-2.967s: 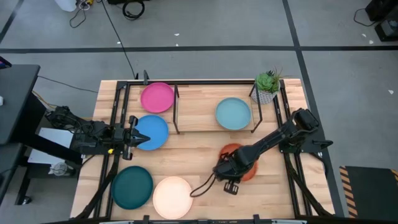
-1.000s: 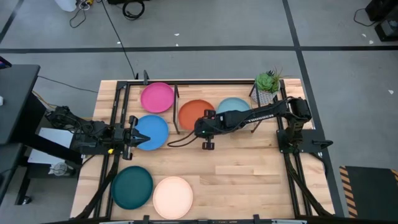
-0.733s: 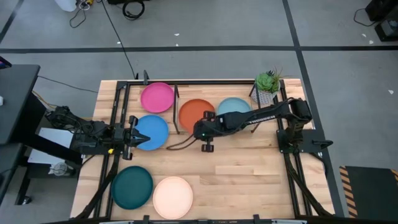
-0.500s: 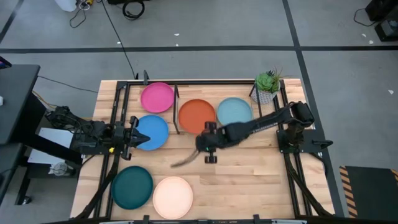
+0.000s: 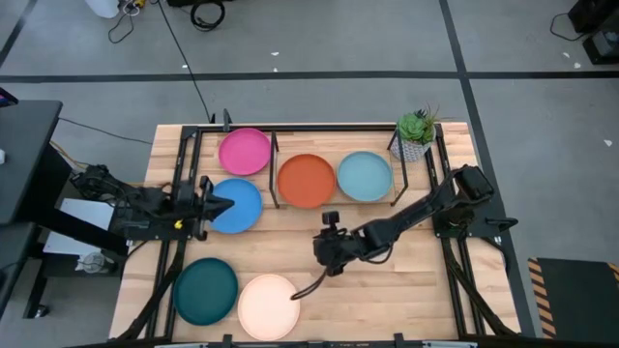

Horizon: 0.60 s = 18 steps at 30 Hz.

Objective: Place and stack plates onto a shelf
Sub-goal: Stack the blue plate on top of the orange plate on the shelf

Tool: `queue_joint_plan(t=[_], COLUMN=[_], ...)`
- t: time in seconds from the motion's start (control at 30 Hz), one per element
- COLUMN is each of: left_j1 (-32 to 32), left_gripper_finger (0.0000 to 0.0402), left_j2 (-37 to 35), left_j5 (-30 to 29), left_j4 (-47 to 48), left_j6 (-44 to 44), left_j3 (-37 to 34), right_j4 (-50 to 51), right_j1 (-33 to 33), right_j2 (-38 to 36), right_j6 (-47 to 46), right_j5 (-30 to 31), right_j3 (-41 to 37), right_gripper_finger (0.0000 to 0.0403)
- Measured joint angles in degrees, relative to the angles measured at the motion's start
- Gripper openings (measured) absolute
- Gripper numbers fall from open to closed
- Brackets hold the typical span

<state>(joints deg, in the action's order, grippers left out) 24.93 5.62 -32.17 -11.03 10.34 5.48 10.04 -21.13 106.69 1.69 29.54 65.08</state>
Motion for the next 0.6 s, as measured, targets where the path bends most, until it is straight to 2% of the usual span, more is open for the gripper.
queue_joint_plan(t=[0.07,0.13,0.27,0.33,0.47,0.6], left_j1=[0.0,0.0,0.0,0.1,0.1,0.1], left_gripper_finger=[0.0023,0.0023,0.0023,0.0023,0.0023,0.0023], left_j2=[0.0,0.0,1.6,3.7,11.6,22.7], left_j5=[-2.4,-1.9,8.1,10.8,9.7,8.5], left_j4=[2.4,4.9,5.2,8.2,23.5,36.9], left_j6=[2.9,4.2,7.7,11.0,18.4,25.1], left_j3=[0.0,0.0,1.3,3.6,9.5,14.7], right_j4=[-4.7,-6.9,-8.2,-10.0,-13.8,-19.5], right_j1=[-0.2,-0.5,-1.1,-1.4,-1.5,-1.5], right_j2=[0.0,0.0,-0.5,-1.3,-2.9,-4.2], right_j6=[1.5,1.8,1.5,1.9,3.4,4.3], right_j5=[0.0,0.1,4.1,6.9,8.6,8.7], right_j3=[-2.6,-4.7,-8.1,-9.6,-11.7,-14.6], right_gripper_finger=[0.0093,0.0093,0.0093,0.0093,0.0093,0.0093])
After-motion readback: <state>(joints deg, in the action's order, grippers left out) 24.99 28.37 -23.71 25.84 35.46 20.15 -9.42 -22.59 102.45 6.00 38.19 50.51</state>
